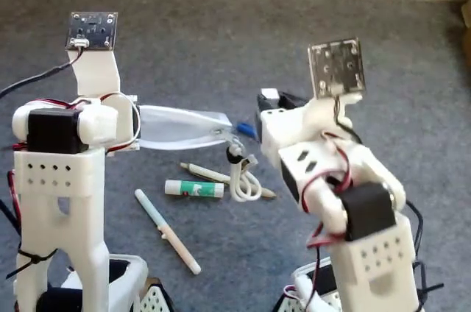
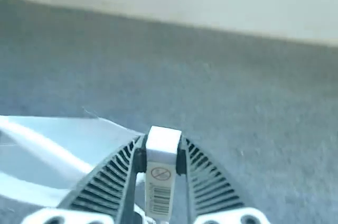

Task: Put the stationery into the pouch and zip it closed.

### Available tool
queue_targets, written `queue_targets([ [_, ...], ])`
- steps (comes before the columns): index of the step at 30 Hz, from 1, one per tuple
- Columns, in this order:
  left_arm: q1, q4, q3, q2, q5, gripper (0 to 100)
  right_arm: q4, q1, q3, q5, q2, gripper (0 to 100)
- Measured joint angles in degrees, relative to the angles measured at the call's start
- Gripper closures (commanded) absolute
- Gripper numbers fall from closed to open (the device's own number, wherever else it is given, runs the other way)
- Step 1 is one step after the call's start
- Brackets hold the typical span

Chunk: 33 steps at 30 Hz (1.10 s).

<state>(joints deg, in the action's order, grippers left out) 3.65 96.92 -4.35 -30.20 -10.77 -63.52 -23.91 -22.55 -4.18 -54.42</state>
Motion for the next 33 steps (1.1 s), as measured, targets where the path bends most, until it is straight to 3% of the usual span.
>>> queue_targets([
  [13, 0.0, -0.62, 0.0, 0.0, -1.14, 99, 15.12, -16.18, 0.0, 0.0, -6.24, 99.4],
  [17, 0.0, -0.62, 0.0, 0.0, -1.14, 99, 19.69, -17.76, -3.16, 0.18, -6.59, 99.4],
  [23, 0.0, -0.62, 0.0, 0.0, -1.14, 99, 29.36, -18.02, -14.24, 6.95, -6.42, 99.4],
  [33, 0.0, -0.62, 0.0, 0.09, -1.14, 99, 37.89, -21.98, -23.65, 7.91, -6.51, 99.4],
])
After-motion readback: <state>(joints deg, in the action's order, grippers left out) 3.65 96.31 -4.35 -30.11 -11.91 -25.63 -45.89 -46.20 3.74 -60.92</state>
